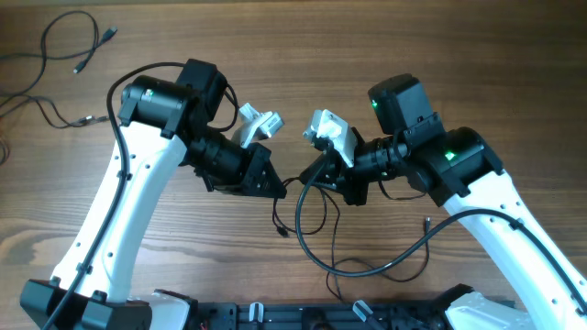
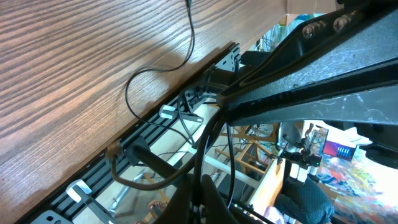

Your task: Untangle cables

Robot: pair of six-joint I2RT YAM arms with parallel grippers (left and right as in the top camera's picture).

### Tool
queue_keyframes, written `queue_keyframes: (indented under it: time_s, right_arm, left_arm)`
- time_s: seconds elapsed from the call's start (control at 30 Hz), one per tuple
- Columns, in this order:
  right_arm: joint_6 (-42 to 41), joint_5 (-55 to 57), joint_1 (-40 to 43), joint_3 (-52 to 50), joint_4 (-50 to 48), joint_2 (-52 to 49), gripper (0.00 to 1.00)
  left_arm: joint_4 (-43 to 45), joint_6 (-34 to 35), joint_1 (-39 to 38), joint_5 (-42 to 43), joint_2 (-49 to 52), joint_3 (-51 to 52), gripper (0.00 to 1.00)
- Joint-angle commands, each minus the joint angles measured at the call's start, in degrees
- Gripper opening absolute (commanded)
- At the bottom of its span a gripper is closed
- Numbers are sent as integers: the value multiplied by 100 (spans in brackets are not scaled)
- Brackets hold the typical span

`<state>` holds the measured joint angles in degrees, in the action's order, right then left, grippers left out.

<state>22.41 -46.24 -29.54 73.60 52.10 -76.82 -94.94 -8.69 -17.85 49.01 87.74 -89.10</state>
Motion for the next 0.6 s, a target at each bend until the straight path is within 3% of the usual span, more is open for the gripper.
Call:
queue_keyframes:
  time_s: [0.0, 0.1, 0.27, 0.43, 0.57]
  right_arm:
    - [-232, -7, -13, 107, -146, -59, 4]
    - [-785, -2, -11, 107, -472, -59, 4]
    - [-2833, 942, 33, 107, -1246, -55, 4]
    - [-3657, 1300, 319, 107, -1266, -55, 4]
    - [-5195, 2227, 575, 107, -1259, -55, 4]
  left_arm:
    - [-4, 17, 11, 44, 44, -15, 4]
    - [-2, 17, 13, 42, 44, -15, 4]
    - [90, 105, 13, 9, 44, -15, 4]
    - [538, 831, 13, -374, 44, -15, 4]
    - [800, 1346, 13, -785, 44, -15, 4]
